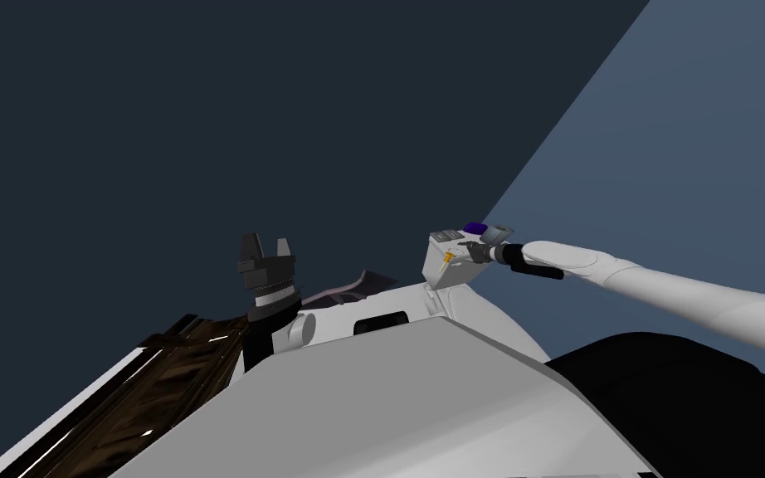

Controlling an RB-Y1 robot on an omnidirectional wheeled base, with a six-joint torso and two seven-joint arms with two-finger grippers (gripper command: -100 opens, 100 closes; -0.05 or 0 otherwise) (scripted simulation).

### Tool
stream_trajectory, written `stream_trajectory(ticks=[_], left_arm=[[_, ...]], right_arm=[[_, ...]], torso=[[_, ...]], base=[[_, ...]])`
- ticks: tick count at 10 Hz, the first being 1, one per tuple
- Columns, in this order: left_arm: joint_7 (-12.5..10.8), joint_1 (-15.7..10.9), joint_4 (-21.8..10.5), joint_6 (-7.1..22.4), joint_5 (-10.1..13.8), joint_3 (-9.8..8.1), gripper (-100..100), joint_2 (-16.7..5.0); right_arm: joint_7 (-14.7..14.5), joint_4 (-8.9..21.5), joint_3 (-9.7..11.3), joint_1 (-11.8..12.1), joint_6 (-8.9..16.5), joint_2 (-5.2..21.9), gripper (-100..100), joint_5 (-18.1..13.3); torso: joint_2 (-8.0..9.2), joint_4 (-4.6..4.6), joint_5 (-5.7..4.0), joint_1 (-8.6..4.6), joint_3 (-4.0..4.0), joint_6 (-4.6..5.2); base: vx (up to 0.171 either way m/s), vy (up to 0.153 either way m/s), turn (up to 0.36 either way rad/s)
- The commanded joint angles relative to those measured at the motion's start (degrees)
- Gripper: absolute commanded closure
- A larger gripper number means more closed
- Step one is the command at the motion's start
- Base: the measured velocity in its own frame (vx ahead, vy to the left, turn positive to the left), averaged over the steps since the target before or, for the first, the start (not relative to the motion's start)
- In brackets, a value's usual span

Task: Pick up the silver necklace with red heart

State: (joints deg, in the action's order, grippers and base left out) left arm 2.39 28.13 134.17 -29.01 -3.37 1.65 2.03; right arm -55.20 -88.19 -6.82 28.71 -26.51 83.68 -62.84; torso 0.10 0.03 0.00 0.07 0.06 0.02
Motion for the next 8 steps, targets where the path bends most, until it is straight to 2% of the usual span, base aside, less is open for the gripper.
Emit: stream_trajectory(ticks=[1, 5, 8], left_arm=[[0.0, 0.0, 0.0, 0.0, 0.0, 0.00, 0, 0.0], [0.0, 0.0, 0.0, 0.0, 0.0, 0.00, 0, 0.0], [0.0, 0.0, 0.0, 0.0, 0.0, 0.00, 0, 0.0]], right_arm=[[-1.2, -0.3, 0.1, 0.0, -1.0, 2.7, -100, -1.5], [-4.1, -1.7, 0.1, 0.6, -3.6, 9.2, -100, -5.3], [-6.0, -3.2, -0.1, 1.7, -5.9, 13.6, -100, -8.0]], torso=[[0.00, 0.00, 0.00, 0.00, 0.00, 0.00], [-0.06, -0.01, 0.00, 0.00, -0.03, 0.00], [-0.16, -0.04, -0.01, -0.02, -0.09, 0.00]], base=[[-0.016, 0.015, -0.002], [-0.003, 0.014, -0.006], [0.030, 0.010, -0.016]])
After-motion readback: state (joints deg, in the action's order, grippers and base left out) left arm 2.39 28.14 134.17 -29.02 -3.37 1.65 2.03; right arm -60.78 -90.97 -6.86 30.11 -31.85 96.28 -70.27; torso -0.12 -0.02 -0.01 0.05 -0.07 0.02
